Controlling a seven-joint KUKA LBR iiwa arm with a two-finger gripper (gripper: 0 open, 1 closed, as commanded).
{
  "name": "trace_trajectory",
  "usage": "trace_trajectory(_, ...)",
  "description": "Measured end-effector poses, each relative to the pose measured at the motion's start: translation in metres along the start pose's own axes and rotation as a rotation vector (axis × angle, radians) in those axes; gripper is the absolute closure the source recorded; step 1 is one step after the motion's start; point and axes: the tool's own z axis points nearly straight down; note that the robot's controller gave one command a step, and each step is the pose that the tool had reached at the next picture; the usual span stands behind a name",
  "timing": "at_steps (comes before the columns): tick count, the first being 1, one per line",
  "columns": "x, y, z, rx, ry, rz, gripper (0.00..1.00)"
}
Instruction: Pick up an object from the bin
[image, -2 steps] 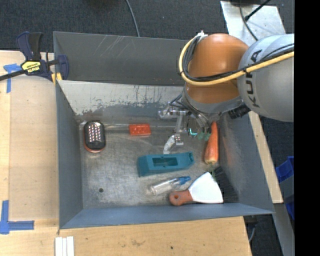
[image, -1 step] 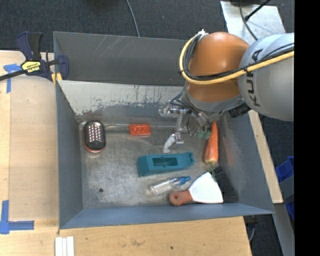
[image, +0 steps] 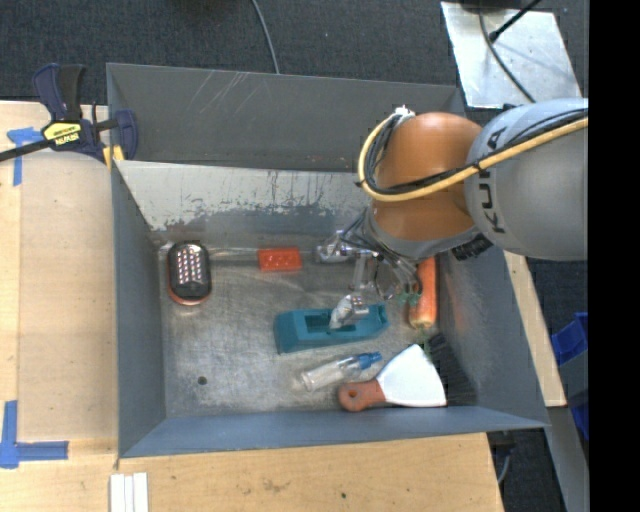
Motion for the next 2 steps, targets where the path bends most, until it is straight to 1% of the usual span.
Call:
trace_trajectory(1, 0.004, -0.006, 0.026, 0.0, -0.002, -0.025, 0.0)
trace_trajectory(2, -0.007, 0.017, 0.022, 0.0, 0.003, 0.067, 0.0)
